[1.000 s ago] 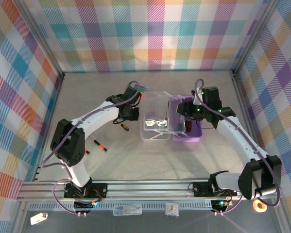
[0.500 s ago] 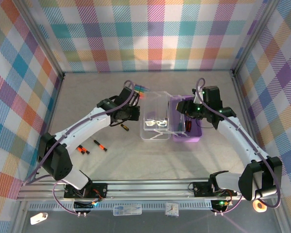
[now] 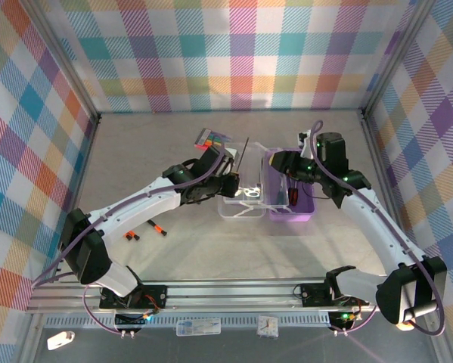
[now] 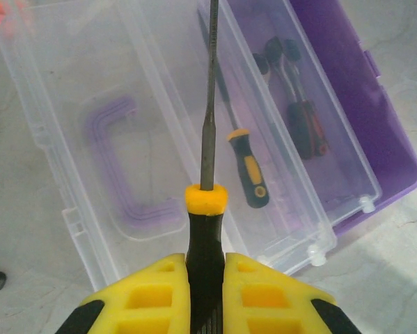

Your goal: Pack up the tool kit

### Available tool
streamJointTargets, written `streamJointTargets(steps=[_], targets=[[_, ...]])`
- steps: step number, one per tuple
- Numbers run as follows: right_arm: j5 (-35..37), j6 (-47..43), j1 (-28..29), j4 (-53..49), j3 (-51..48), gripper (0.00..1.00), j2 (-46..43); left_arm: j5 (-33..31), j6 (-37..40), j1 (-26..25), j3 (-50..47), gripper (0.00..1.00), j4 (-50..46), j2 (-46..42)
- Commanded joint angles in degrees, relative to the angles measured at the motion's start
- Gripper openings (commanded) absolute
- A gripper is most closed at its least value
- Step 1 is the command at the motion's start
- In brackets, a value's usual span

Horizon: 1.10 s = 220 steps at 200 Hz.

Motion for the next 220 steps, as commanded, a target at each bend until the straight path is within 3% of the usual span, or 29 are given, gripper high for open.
streamJointTargets(steps=[1, 176, 195, 220], targets=[[-0.7, 1.6, 1.2, 3.2, -0.3, 0.39, 1.1, 1.4, -0.7, -1.2, 2.4, 0.01, 2.1, 0.7], [-4.3, 5.5, 4.2, 10.8, 4.4, 0.4, 13.0, 4.0, -1.9, -3.0, 3.5, 0.01, 3.8, 2.8], [-4.4, 5.9, 4.3, 11.6, 4.4, 0.39, 13.9, 4.2, -1.9, -3.0, 3.7, 0.01, 3.7, 2.8], [-5.4, 6.1, 4.4, 12.6, 4.8, 0.29, 15.1, 4.9, -1.6, -3.1, 3.6, 0.02, 3.9, 2.9]])
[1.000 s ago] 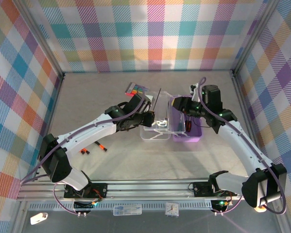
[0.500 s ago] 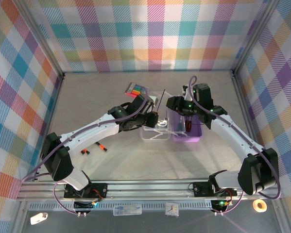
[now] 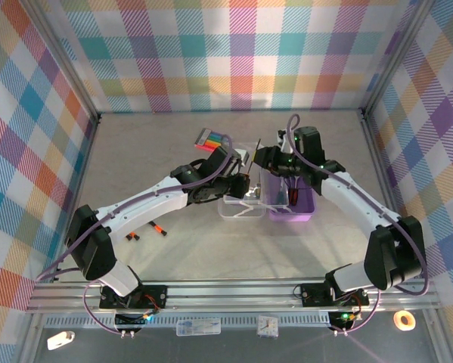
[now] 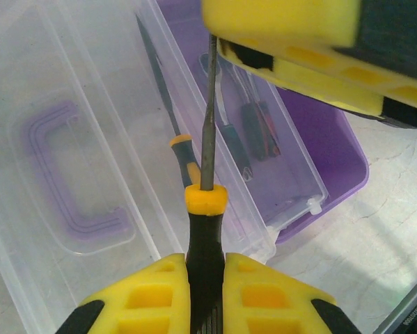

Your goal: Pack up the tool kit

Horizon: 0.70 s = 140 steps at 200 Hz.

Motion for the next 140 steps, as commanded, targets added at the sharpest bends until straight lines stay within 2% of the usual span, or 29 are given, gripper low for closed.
streamJointTargets(steps=[1, 33, 64, 79, 84, 97, 140], targets=[[-2.1, 0.6, 0.4, 2.7, 1.9, 0.29, 1.2, 1.5, 0.1, -1.0, 1.7, 0.02, 1.1, 0.3], [-1.9, 0.6, 0.6, 2.8, 2.0, 0.19, 1.8, 2.2, 0.5, -1.0, 1.5, 0.02, 1.4, 0.5], [-2.2, 0.6, 0.7, 2.9, 2.1, 0.15, 2.2, 2.5, 0.6, -1.0, 1.4, 0.02, 1.7, 0.6], [-1.8, 0.6, 0.7, 2.5, 2.0, 0.11, 2.2, 2.4, 0.5, -1.0, 1.4, 0.06, 1.8, 0.7], [-1.7, 0.6, 0.6, 2.3, 2.1, 0.1, 2.2, 2.3, 0.5, -1.0, 1.4, 0.09, 1.8, 0.8], [-1.0, 0.3, 0.7, 1.6, 2.1, 0.07, 2.1, 1.7, 0.4, -1.0, 1.5, 0.26, 1.5, 0.9], [2.3, -3.6, 0.6, -2.5, 3.9, 0.07, 1.6, -0.4, 0.9, -1.0, 2.0, 0.59, -0.1, -0.9]])
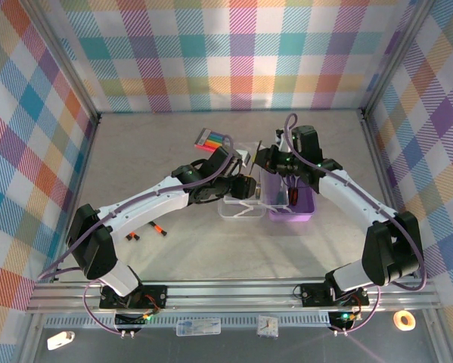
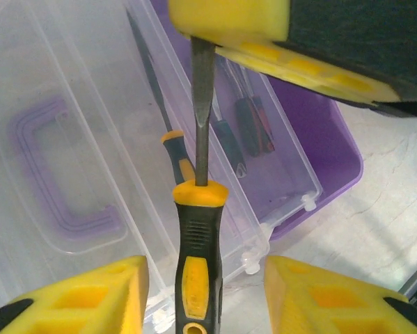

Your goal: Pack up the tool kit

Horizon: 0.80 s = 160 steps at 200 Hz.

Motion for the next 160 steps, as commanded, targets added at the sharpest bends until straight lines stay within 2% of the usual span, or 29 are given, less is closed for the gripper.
streamJointTargets(steps=[1, 14, 31, 63, 95, 112, 160], targets=[[2.0, -3.6, 0.3, -2.9, 3.2, 0.07, 0.2, -1.5, 0.8, -0.9, 1.9, 0.6, -0.3, -1.5], [3.2, -6.7, 0.3, -6.8, 6.1, 0.07, 1.3, -3.1, 1.8, -0.9, 1.8, 0.68, -0.8, -3.2], [6.4, -11.0, -0.1, -11.0, 9.1, 0.08, 2.3, -8.7, 3.6, -0.9, 0.9, 0.75, -2.0, -5.8], [7.7, -14.6, -3.0, -14.9, 11.5, 0.08, 3.5, -16.3, 5.6, -0.6, -1.0, 0.78, -4.8, -9.8], [9.0, -17.2, -6.3, -17.5, 11.5, 0.08, 3.4, -23.6, 4.2, 0.3, -3.6, 0.82, -7.1, -12.8], [9.2, -19.1, -7.2, -19.6, 11.8, 0.08, 4.9, -25.6, 2.8, 1.5, -4.6, 0.82, -8.4, -13.3], [9.1, -22.2, -7.4, -22.8, 12.8, 0.09, 11.1, -25.9, -0.6, 4.7, -6.4, 0.82, -10.1, -12.0]])
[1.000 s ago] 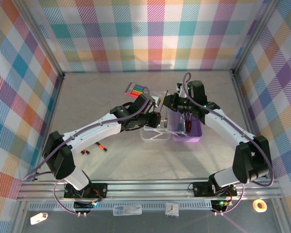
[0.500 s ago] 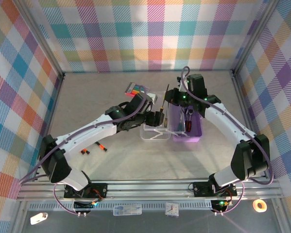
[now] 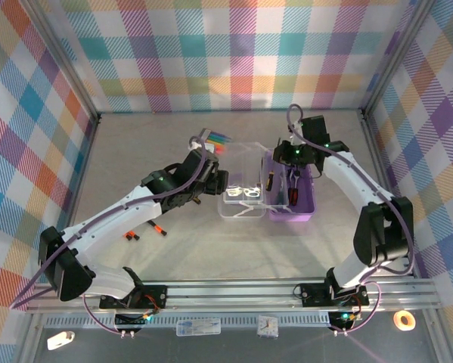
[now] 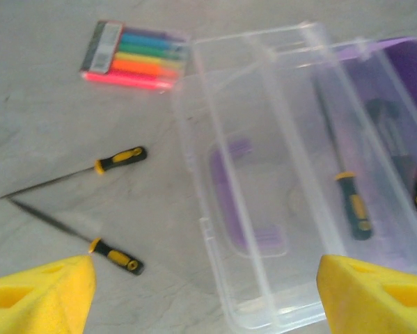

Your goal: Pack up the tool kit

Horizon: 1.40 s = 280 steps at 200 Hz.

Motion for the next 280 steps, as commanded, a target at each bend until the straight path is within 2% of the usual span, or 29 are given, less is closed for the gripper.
streamJointTargets(steps=[1, 76, 127, 165, 200, 232, 280], targets=[[-0.2, -3.3, 0.2, -3.2, 1.7, 0.09, 2.3, -2.3, -2.6, 1.3, -0.8, 0.82, -2.1, 0.6], [-3.8, -2.7, 0.2, -3.4, 4.2, 0.11, 9.6, -0.3, -3.3, 3.1, -2.0, 0.83, -1.6, 3.3], [-3.3, -0.8, 0.2, -2.8, 4.1, 0.12, 12.2, 0.2, -4.0, 3.9, -2.6, 0.83, -1.5, 5.5], [-4.5, 0.0, 0.2, -2.6, 4.1, 0.18, 12.8, 0.9, -4.2, 4.2, -2.7, 0.83, -1.3, 7.1], [-5.0, 0.3, 0.2, -2.5, 4.1, 0.24, 11.3, 0.8, -4.8, 4.4, -2.9, 0.83, -1.6, 8.7], [-5.6, 0.0, 0.2, -2.3, 3.7, 0.24, 8.6, -0.4, -6.6, 4.7, -4.1, 0.83, -1.8, 9.8], [-3.4, -0.9, 0.2, -4.2, 3.7, 0.27, 2.1, -0.4, -10.8, 7.5, -5.1, 0.74, -3.2, 14.3]])
